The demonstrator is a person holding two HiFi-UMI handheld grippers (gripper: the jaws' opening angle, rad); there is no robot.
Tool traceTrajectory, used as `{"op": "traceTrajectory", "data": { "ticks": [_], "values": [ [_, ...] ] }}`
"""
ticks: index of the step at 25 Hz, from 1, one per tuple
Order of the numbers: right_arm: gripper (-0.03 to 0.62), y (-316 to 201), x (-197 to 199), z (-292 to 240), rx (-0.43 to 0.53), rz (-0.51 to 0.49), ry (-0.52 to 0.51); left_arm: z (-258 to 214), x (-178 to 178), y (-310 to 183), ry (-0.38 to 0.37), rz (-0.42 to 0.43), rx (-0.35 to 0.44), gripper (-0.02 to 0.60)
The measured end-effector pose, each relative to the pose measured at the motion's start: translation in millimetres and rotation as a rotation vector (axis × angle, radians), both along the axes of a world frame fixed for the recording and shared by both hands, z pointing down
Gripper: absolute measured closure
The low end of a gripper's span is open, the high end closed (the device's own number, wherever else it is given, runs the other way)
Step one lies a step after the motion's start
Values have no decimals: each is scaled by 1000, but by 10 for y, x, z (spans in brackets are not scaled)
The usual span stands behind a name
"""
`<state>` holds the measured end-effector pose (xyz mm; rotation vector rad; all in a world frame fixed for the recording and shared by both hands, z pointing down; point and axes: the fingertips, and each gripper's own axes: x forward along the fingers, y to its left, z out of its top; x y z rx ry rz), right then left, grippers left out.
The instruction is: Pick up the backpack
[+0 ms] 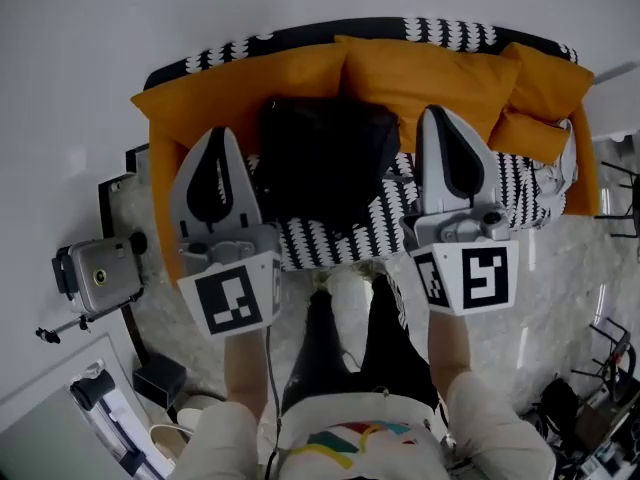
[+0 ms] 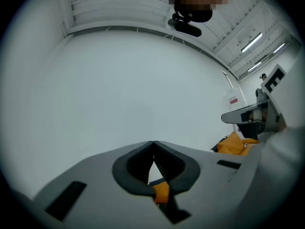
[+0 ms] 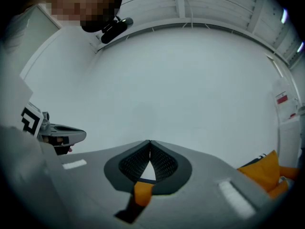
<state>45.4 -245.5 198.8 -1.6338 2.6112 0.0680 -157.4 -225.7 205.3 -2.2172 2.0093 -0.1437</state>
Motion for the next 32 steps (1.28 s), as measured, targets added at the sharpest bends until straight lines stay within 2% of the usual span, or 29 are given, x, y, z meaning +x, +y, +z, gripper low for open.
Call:
{"op": "traceTrajectory", "data": {
  "ticks": [4, 7, 11, 16, 20, 32],
  "values": [
    [589, -141, -2, 563, -47, 26, 2, 659, -13, -130, 21, 26, -75, 566],
    [589, -245, -31, 984, -71, 11, 28, 1017, 10, -268, 36, 19, -72, 566],
    [589, -210, -9, 1544, -123, 6, 36, 1546, 141, -254, 61, 29, -111, 566],
    [589, -141, -107, 2160, -192, -9, 36, 2082, 228, -202, 31, 38, -149, 566],
    [589, -77, -178, 2501, -231, -34, 53, 2353, 224, -185, 42, 2, -162, 566],
    [588, 159, -176, 2977, -369, -48, 38, 2722, 281, 20, 72, -10, -261, 565]
  ]
}}
